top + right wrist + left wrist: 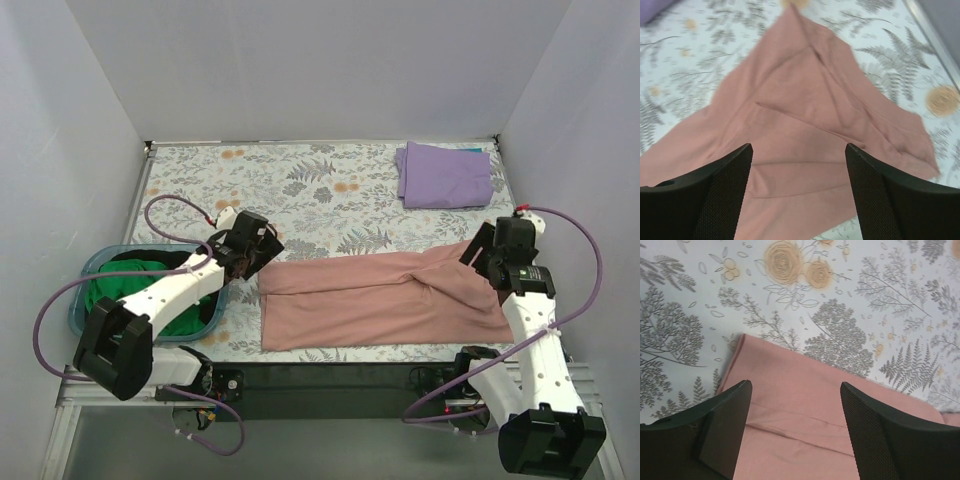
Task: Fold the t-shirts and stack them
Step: Fold the tshirt
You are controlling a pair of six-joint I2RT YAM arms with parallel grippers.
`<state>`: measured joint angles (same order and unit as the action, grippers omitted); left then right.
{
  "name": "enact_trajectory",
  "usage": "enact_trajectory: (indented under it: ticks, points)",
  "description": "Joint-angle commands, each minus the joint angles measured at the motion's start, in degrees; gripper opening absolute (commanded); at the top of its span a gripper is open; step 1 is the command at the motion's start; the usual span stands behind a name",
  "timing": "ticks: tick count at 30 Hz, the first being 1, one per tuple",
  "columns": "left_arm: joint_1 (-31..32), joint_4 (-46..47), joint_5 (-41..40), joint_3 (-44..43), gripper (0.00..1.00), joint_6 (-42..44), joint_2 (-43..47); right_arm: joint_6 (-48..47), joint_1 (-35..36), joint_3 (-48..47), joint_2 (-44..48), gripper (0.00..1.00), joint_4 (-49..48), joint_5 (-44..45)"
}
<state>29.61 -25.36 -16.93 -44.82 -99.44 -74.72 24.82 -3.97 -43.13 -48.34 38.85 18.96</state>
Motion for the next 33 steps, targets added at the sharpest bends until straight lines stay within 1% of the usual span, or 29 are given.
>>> enact_trajectory:
  ticks: [1,2,3,4,5,6,8,9,11,12,17,18,19,20,22,23,26,27,29,30,32,33]
  points:
    - [0.54,2.33,1.63,-3.34,0.72,1.79,-1.73,-4.51,3.07,-2.04,-1.58,0.82,-7.37,-14.28]
    - [0.8,2.95,2.85,-4.04,0.73,2.14,-2.62,-4.43,5.0,-2.04,-2.89,0.82,-8.34,-15.0]
    - [0.98,3.39,3.47,-4.31,0.77,2.32,-3.41,-3.99,10.42,-2.22,-5.95,0.82,-9.31,-12.57]
    - [1.15,4.09,4.09,-4.66,0.79,2.58,-4.37,-3.55,12.99,-2.48,-7.72,0.82,-9.49,-10.37]
    - [1.77,4.53,4.62,-5.01,0.8,3.02,-5.78,-2.68,17.02,-3.35,-9.48,0.82,-9.58,-8.69]
    - [2.21,4.88,4.88,-5.28,0.81,3.02,-6.75,-2.06,18.54,-3.79,-13.06,0.81,-10.11,-6.24]
    - [3.43,5.76,5.59,-5.37,0.82,3.2,-9.03,-0.92,20.66,-5.37,-16.77,0.79,-10.72,-4.64]
    - [3.79,6.11,5.94,-5.28,0.82,3.2,-9.74,-0.13,22.15,-6.08,-20.44,0.76,-10.81,-3.16]
    - [4.93,6.47,6.29,-4.93,0.82,3.11,-10.97,0.67,23.21,-7.22,-23.89,0.7,-10.81,-0.95]
    - [5.11,6.56,6.21,-4.67,0.82,3.02,-11.85,1.37,23.56,-8.01,-26.87,0.65,-10.81,0.8]
    - [5.29,6.56,6.03,-1.94,0.82,2.67,-13.0,3.57,24.18,-10.21,-34.36,0.6,-10.9,4.32]
    - [5.29,6.56,5.86,-1.42,0.82,2.41,-12.74,3.83,24.27,-10.74,-36.02,0.52,-11.08,5.46]
    - [5.29,6.47,5.33,-0.37,0.82,2.41,-12.56,3.57,24.44,-10.66,-36.73,0.47,-11.69,6.08]
    - [5.29,6.38,4.98,0.16,0.82,2.23,-12.3,3.4,24.45,-10.57,-37.35,0.45,-12.48,6.52]
    - [5.29,6.03,4.54,1.31,0.82,1.62,-11.42,3.13,24.36,-10.57,-38.93,0.44,-12.84,6.62]
    - [5.37,5.94,4.01,2.27,0.82,1.35,-11.15,3.48,24.44,-10.31,-39.2,0.42,-12.75,6.7]
    - [5.29,5.15,3.22,3.15,0.83,0.74,-10.19,4.62,24.45,-8.46,-38.85,0.21,-12.84,6.97]
    - [5.29,4.98,3.04,3.51,0.83,0.65,-10.1,5.06,24.45,-7.94,-37.89,0.11,-12.75,6.97]
    - [5.29,4.45,2.6,3.86,0.83,0.47,-9.57,5.33,24.45,-6.19,-36.4,0.04,-12.75,6.62]
    - [5.29,4.36,2.25,4.21,0.83,0.39,-9.4,5.59,24.45,-5.56,-34.39,0.01,-12.66,6.44]
    - [5.29,4.1,1.9,4.47,0.83,-0.14,-9.31,5.86,24.45,-4.07,-31.92,0.01,-12.13,6.44]
    - [5.29,4.1,1.81,4.74,0.83,-0.23,-9.22,6.03,24.45,-2.41,-29.3,0.01,-12.13,6.0]
